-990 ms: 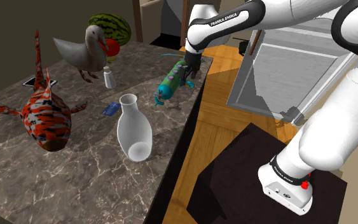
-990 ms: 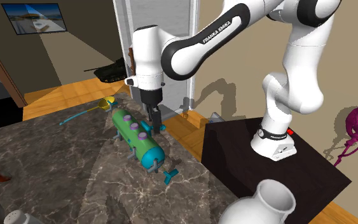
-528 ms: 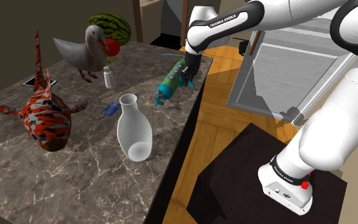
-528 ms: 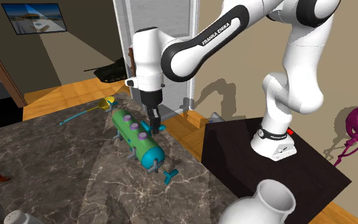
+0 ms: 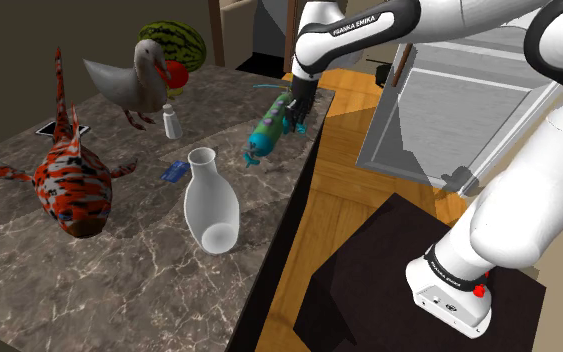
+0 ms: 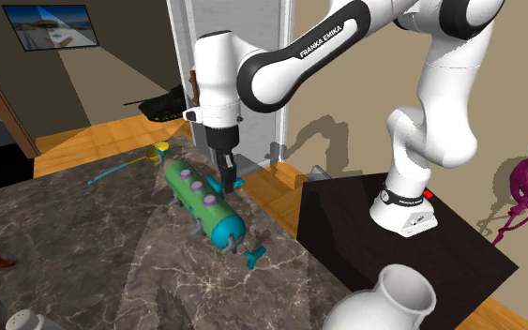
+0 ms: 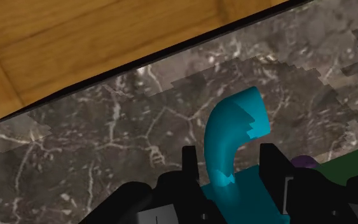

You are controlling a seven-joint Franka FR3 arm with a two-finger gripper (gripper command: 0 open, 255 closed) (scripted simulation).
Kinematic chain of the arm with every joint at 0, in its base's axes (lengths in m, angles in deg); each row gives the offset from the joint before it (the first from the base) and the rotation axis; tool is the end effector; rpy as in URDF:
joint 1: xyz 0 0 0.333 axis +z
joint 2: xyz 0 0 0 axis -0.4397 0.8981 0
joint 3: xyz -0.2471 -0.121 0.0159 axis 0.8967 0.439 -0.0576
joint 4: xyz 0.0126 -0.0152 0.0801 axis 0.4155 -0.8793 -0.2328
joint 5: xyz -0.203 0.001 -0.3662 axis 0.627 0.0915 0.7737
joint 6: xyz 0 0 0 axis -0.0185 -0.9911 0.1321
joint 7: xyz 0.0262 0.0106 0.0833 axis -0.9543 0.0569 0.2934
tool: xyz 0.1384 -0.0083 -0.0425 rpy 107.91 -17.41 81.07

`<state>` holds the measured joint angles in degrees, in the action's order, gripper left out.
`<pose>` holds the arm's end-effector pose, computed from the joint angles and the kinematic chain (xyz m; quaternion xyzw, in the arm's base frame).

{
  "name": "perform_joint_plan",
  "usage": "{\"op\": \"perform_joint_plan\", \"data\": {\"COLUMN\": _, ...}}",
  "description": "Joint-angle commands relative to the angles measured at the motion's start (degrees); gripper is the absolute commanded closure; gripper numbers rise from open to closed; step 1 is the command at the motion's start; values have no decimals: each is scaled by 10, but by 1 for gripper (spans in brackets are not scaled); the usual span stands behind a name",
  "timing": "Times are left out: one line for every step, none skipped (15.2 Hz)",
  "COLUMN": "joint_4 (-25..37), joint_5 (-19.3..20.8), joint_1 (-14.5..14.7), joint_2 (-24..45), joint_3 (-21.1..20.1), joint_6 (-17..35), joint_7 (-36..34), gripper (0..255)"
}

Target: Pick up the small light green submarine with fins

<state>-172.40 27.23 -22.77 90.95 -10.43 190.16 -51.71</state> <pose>0.5890 0.0112 0.3212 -0.9958 -0.0792 -0.0142 0.0443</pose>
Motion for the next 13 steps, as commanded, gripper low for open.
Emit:
{"op": "perform_joint_plan", "data": {"joint_4": 7, "joint_5": 1, "joint_1": 0, "joint_2": -7, "joint_3": 0, "joint_6": -14, "joint_7": -2, "gripper": 255}}
{"op": "perform_joint_plan", "data": {"joint_4": 12, "joint_5": 2, "joint_1": 0, "joint_2": -10, "joint_3": 0, "joint_6": -21, "joint_7": -3, "gripper": 255}}
{"op": "perform_joint_plan", "data": {"joint_4": 17, "joint_5": 2, "joint_1": 0, "joint_2": -12, "joint_3": 0, "joint_6": -28, "joint_7": -4, "gripper": 255}}
{"op": "perform_joint_plan", "data": {"joint_4": 22, "joint_5": 3, "joint_1": 0, "joint_2": -15, "joint_3": 0, "joint_6": -36, "joint_7": -5, "gripper": 255}}
{"op": "perform_joint_plan", "data": {"joint_4": 27, "joint_5": 3, "joint_1": 0, "joint_2": -17, "joint_3": 0, "joint_6": -43, "joint_7": -5, "gripper": 255}}
{"op": "perform_joint_plan", "data": {"joint_4": 32, "joint_5": 4, "joint_1": 0, "joint_2": -19, "joint_3": 0, "joint_6": -50, "joint_7": -6, "gripper": 255}}
{"op": "perform_joint_plan", "data": {"joint_4": 37, "joint_5": 4, "joint_1": 0, "joint_2": -21, "joint_3": 0, "joint_6": -58, "joint_7": -7, "gripper": 255}}
{"op": "perform_joint_plan", "data": {"joint_4": 42, "joint_5": 5, "joint_1": 0, "joint_2": -23, "joint_3": 0, "joint_6": -65, "joint_7": -8, "gripper": 255}}
{"op": "perform_joint_plan", "data": {"joint_4": 48, "joint_5": 5, "joint_1": 0, "joint_2": -25, "joint_3": 1, "joint_6": -72, "joint_7": -9, "gripper": 255}}
{"op": "perform_joint_plan", "data": {"joint_4": 54, "joint_5": 6, "joint_1": 0, "joint_2": -27, "joint_3": 1, "joint_6": -80, "joint_7": -9, "gripper": 255}}
{"op": "perform_joint_plan", "data": {"joint_4": 59, "joint_5": 6, "joint_1": 0, "joint_2": -28, "joint_3": 1, "joint_6": -87, "joint_7": -10, "gripper": 255}}
{"op": "perform_joint_plan", "data": {"joint_4": 60, "joint_5": 6, "joint_1": 0, "joint_2": -29, "joint_3": 1, "joint_6": -88, "joint_7": -10, "gripper": 255}}
{"op": "perform_joint_plan", "data": {"joint_4": 60, "joint_5": 6, "joint_1": 0, "joint_2": -29, "joint_3": 1, "joint_6": -88, "joint_7": -10, "gripper": 255}}
